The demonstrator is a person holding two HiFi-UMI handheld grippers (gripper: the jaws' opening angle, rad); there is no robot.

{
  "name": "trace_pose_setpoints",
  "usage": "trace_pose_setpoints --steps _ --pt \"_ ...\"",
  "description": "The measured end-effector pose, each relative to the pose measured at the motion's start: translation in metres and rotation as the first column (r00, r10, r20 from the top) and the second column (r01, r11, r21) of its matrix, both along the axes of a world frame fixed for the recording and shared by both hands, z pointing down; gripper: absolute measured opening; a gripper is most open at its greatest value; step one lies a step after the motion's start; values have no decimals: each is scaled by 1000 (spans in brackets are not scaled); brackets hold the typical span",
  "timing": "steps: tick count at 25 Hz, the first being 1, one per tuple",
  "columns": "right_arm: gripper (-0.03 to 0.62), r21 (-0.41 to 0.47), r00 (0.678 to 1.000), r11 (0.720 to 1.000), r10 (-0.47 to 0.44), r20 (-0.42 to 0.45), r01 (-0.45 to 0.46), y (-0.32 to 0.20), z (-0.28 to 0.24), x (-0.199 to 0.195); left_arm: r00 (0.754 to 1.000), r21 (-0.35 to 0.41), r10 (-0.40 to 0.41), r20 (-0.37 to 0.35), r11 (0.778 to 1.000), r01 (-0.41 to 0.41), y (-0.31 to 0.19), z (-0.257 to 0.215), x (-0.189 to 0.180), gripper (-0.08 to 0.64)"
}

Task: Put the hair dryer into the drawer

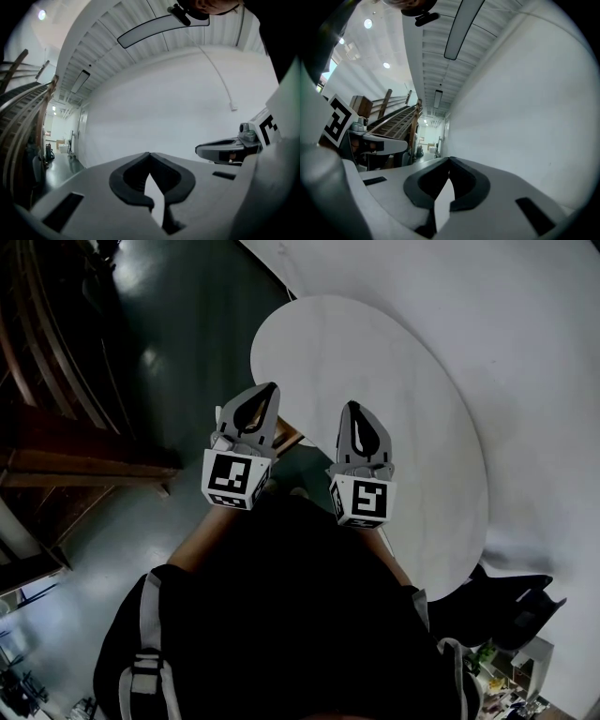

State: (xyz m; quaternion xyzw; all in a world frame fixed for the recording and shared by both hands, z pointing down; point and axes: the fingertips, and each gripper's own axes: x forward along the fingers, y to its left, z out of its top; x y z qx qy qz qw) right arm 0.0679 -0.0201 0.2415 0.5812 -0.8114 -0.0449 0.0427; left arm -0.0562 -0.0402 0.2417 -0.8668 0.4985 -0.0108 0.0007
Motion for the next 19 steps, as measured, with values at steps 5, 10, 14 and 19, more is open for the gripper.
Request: trace_pose_setpoints --steps 5,10,14,19 --pt "23 -5 1000 1000 3 0 -3 3 2 2 1000 0 25 0 1000 -25 5 2 6 8" --pt "23 -8 1000 1000 0 1 0 7 5 6 999 -15 49 21 999 -49 12 12 16 8" --pt "23 -17 1000 1000 -7 10 7 9 8 5 998 -19 56 35 998 -55 15 15 19 8" --pt "23 -30 1000 999 -24 18 25 9 11 0 997 -18 63 55 998 -62 16 16 20 8"
